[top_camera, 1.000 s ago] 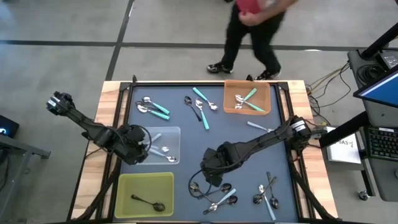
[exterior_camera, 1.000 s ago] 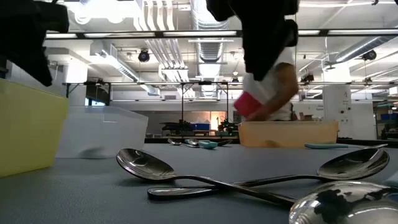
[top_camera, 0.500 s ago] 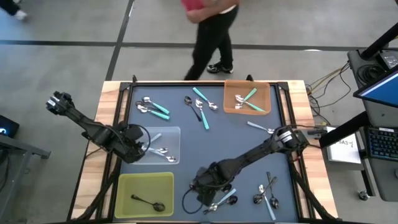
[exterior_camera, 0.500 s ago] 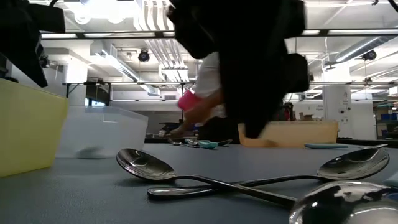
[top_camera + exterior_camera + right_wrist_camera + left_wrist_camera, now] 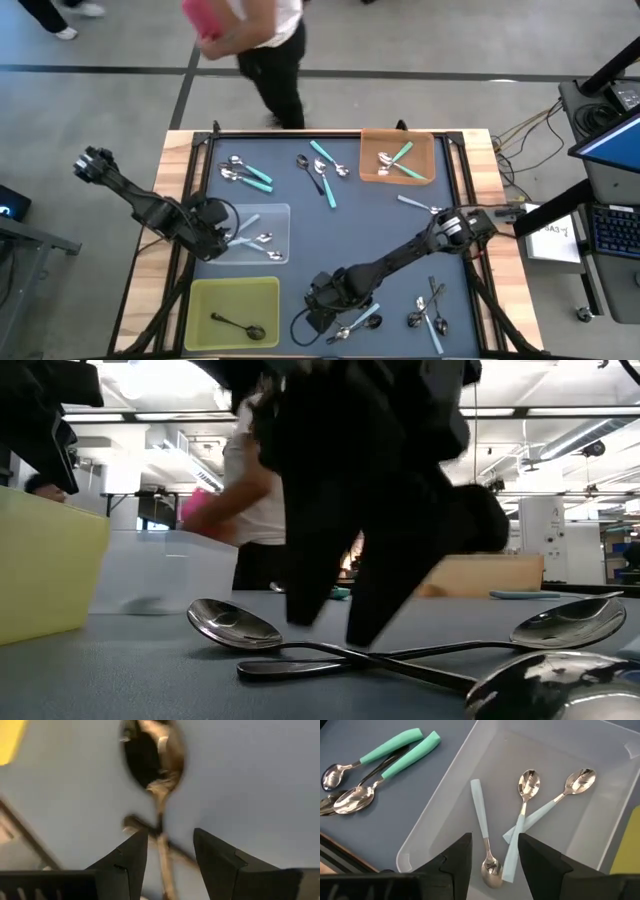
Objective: Sort silverware by color (type)
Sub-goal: Put the black spoon into the yellow bin
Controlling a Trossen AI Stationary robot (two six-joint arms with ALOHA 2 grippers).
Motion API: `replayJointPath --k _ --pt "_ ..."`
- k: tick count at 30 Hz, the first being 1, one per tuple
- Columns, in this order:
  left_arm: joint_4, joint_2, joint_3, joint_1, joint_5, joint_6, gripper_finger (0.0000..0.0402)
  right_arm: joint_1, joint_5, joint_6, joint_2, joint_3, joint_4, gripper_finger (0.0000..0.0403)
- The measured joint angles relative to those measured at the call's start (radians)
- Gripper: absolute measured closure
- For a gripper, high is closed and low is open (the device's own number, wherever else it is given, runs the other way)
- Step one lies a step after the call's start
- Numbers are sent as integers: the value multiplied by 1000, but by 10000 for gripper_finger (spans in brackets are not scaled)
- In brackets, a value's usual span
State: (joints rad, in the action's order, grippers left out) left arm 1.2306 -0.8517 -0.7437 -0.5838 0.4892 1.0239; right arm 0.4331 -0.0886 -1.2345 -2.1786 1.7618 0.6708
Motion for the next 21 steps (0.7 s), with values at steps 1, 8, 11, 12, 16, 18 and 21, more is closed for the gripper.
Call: replayJointPath --k 1,8,11,12,16,18,21 --pt "0 9 0 0 0 -3 262 -1 4 -5 -1 0 1 252" --pt "1 63 0 0 2 -20 265 3 62 -15 -23 3 8 252" --pt "1 80 0 0 8 -21 265 5 59 -4 -40 5 6 252" --pt "1 85 0 0 10 -21 265 7 61 2 -44 5 5 252" --pt "4 100 0 0 12 -36 265 19 75 69 -65 5 5 252" --pt "5 106 0 0 12 -47 265 26 101 122 -71 3 5 252" --pt "8 111 0 0 12 -47 265 35 136 196 -76 3 5 253"
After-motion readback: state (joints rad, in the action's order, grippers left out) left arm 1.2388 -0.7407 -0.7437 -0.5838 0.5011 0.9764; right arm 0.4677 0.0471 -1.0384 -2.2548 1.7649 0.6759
